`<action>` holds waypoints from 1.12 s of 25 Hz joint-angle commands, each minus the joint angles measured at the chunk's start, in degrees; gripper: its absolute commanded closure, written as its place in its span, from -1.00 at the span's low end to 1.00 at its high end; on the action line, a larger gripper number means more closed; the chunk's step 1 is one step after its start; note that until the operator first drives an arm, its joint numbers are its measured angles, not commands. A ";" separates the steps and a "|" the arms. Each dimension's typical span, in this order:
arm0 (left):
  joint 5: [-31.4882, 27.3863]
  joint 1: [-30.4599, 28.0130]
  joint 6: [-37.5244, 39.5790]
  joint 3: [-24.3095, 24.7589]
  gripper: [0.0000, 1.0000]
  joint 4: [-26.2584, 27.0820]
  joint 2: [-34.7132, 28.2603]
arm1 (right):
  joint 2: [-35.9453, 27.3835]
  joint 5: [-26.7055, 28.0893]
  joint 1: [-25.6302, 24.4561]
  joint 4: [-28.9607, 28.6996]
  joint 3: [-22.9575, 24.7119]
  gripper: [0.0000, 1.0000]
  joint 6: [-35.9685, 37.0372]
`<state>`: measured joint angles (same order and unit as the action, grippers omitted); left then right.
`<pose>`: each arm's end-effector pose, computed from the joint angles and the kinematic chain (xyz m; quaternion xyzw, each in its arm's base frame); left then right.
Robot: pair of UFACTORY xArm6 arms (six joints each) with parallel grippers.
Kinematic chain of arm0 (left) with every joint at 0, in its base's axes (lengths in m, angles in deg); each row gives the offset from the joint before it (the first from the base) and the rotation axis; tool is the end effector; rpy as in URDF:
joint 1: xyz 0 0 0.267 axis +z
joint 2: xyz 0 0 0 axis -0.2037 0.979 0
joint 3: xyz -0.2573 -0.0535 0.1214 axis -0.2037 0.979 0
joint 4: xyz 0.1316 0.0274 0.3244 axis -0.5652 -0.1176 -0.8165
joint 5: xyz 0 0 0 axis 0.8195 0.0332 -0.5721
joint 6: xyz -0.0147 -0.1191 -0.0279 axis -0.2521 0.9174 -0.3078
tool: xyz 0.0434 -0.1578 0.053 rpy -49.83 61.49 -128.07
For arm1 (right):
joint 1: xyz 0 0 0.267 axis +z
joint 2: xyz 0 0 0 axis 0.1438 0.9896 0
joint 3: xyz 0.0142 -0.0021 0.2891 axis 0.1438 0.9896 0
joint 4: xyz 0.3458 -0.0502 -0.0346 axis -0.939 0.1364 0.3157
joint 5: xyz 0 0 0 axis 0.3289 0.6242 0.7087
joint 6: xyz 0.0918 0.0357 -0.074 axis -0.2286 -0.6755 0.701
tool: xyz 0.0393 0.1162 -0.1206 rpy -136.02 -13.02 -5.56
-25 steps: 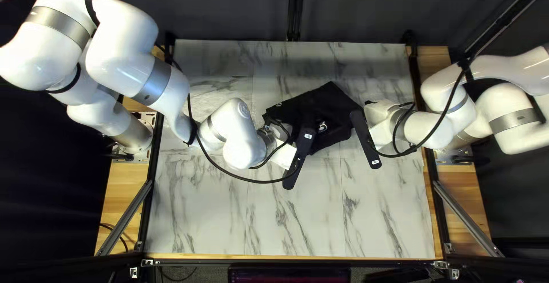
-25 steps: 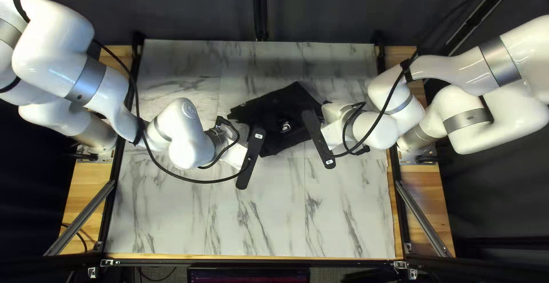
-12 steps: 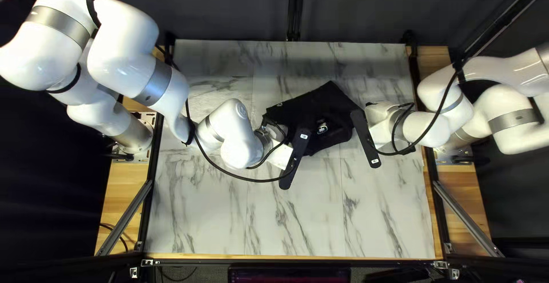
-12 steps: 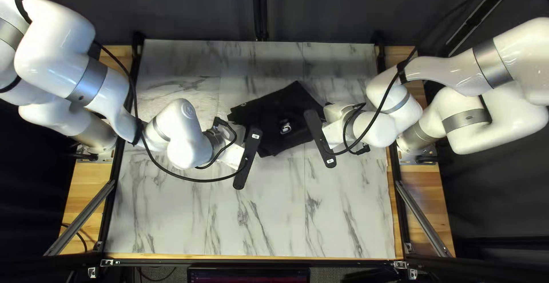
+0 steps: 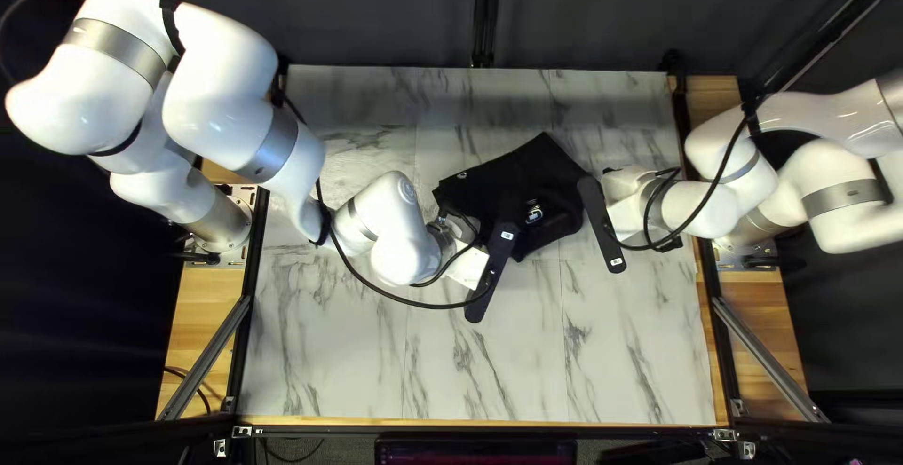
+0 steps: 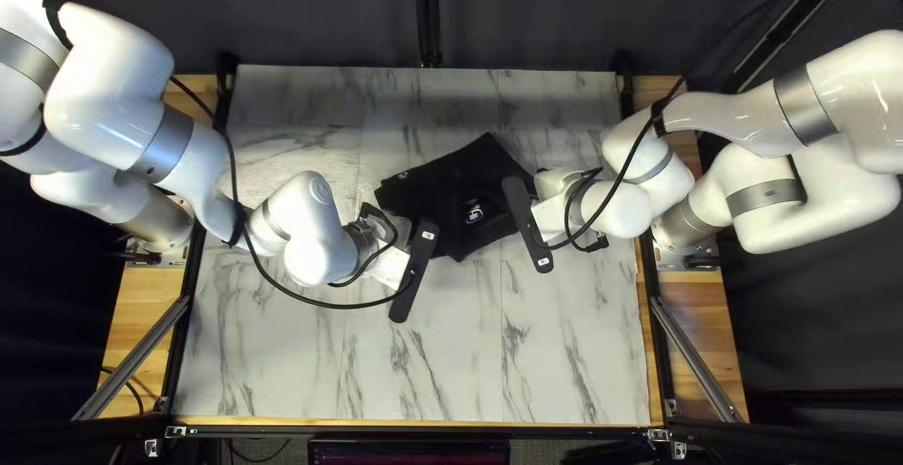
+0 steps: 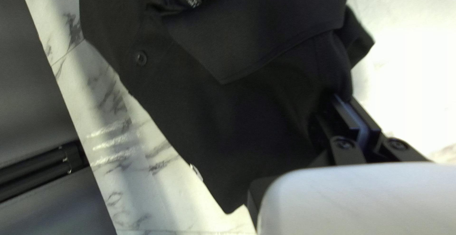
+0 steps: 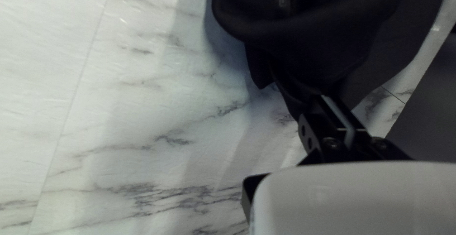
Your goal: Fold t-shirt
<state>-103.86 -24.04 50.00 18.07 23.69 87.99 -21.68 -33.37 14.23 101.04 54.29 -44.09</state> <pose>0.5276 -0.0529 0.0808 -0.9333 0.2189 -0.1696 0.2285 0.3066 -0.0472 0.0826 0.9305 0.2449 0.0782 0.2611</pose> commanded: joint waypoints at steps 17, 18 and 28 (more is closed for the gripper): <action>3.78 0.15 -1.40 -1.78 1.00 0.90 3.22 | 1.04 -2.47 -3.23 1.36 0.19 1.00 1.18; 3.92 0.18 -1.55 -1.65 1.00 1.01 3.14 | 1.11 -2.53 -3.27 1.41 0.18 1.00 1.15; 5.24 0.83 -4.27 -0.65 -1.00 3.60 2.05 | 1.09 -2.37 -2.88 0.61 0.03 -1.00 1.61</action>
<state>-98.96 -23.46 46.46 17.16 26.56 90.39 -20.44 -35.77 11.27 101.92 54.30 -42.76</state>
